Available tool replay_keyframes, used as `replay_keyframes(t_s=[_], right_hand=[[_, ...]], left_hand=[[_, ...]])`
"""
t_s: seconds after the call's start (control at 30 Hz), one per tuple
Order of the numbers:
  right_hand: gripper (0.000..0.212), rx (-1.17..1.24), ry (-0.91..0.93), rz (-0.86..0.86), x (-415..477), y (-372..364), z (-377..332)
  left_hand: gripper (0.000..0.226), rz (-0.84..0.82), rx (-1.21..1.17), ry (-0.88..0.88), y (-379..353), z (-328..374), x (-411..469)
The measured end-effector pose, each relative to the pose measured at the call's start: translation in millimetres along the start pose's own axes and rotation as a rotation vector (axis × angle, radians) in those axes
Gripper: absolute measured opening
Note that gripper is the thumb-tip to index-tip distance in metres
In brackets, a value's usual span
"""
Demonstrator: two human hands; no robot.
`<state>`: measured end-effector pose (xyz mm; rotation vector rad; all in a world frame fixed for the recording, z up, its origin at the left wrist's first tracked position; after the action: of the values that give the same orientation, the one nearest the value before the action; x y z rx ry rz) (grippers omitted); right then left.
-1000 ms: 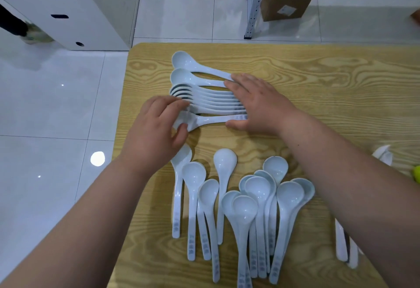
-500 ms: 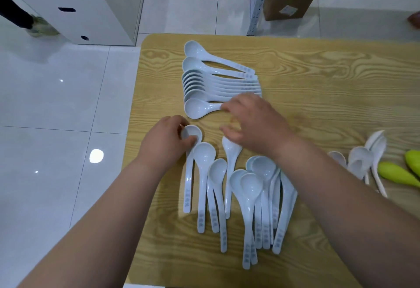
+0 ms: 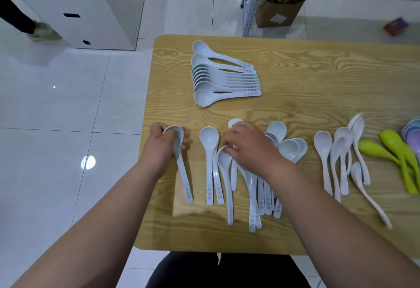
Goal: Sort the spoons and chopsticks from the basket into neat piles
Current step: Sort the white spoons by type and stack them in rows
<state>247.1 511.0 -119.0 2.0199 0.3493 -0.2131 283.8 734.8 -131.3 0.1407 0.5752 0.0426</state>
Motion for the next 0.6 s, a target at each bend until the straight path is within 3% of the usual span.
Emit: replay_keyframes(t_s=[0.27, 0.37, 0.43, 0.5, 0.6], right_hand=[[0.004, 0.502, -0.151, -0.029, -33, 34, -56], [0.012, 0.523, -0.195, 0.032, -34, 21, -77], [0.01, 0.525, -0.203, 0.051, -35, 12, -88], [0.014, 0.582, -0.232, 0.026, -35, 3, -92], [0.025, 0.537, -0.359, 0.057, -37, -11, -79]], left_hand=[[0.022, -0.32, -0.321, 0.183, -13, 3, -69], [0.044, -0.5, -0.413, 0.208, -17, 4, -86], [0.044, -0.58, -0.417, 0.143, -14, 6, -91], [0.037, -0.512, -0.385, 0.114, -4, 2, -90], [0.031, -0.298, -0.428, 0.204, 18, -11, -85]])
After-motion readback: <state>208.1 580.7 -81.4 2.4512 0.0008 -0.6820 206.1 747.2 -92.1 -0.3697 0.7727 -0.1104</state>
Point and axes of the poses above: each hand's wrist, its own x-axis towards the middle knuckle, its own y-axis out of the back of the hand, z = x × y, the point moved 4 cm from there along x, towards the middle knuckle, and after that the axes turned 6 degrees about -y, right-handed, at the moved point
